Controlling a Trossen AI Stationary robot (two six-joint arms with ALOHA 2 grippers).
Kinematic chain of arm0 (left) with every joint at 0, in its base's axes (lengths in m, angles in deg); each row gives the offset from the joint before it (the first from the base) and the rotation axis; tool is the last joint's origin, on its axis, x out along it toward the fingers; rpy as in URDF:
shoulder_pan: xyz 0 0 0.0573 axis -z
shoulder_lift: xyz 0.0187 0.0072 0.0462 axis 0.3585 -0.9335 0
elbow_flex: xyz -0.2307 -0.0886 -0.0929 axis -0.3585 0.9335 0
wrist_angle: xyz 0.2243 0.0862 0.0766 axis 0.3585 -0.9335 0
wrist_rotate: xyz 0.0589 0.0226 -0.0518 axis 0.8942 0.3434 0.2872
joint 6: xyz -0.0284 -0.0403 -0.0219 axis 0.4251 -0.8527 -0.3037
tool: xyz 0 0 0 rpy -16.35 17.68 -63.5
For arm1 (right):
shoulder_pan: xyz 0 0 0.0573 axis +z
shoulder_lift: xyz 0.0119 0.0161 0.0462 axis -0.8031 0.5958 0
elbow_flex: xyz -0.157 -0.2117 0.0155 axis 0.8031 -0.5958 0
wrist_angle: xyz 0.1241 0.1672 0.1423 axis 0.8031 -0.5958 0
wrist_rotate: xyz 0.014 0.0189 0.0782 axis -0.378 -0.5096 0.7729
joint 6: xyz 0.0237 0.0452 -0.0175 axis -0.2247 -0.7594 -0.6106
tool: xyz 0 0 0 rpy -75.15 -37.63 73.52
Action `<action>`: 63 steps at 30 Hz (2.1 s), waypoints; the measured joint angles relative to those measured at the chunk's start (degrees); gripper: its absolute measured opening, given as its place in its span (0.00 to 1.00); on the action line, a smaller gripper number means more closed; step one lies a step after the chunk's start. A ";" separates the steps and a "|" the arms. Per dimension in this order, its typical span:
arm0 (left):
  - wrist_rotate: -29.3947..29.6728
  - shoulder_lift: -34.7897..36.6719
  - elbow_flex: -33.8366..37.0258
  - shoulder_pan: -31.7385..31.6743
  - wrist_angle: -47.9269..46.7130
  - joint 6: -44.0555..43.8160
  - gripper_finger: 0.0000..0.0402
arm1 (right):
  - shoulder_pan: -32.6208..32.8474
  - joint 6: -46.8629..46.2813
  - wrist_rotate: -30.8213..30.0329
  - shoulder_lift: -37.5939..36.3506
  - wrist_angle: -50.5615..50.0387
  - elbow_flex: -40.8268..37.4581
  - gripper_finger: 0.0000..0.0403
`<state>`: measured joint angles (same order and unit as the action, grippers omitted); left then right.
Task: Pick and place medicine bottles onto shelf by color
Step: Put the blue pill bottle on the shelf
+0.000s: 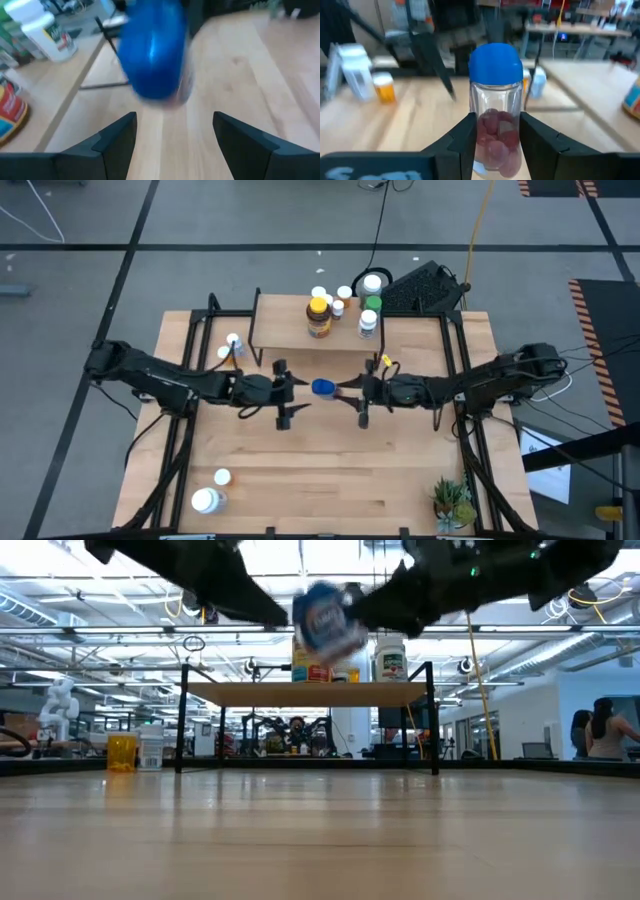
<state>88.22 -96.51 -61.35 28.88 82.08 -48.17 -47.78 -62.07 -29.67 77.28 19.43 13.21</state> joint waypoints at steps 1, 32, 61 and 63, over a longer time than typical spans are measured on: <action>-0.02 -0.57 0.02 -0.31 0.22 -0.08 0.66 | 0.21 -0.31 0.02 -0.38 0.81 -0.37 0.31; -12.13 -6.17 0.00 -3.68 12.37 -0.52 0.30 | 3.73 0.51 -0.78 -0.41 3.06 -0.89 0.37; -6.10 -18.93 -1.68 -3.09 6.68 -5.24 0.30 | 1.20 -8.13 3.42 -1.78 -42.09 12.61 0.65; -6.11 -18.93 -1.75 -3.09 6.70 -5.10 0.30 | 0.95 -5.90 3.45 0.70 -40.91 14.60 0.65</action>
<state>82.11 -115.44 -63.10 25.79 88.77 -53.26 -46.83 -67.97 -26.22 77.98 -21.48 27.82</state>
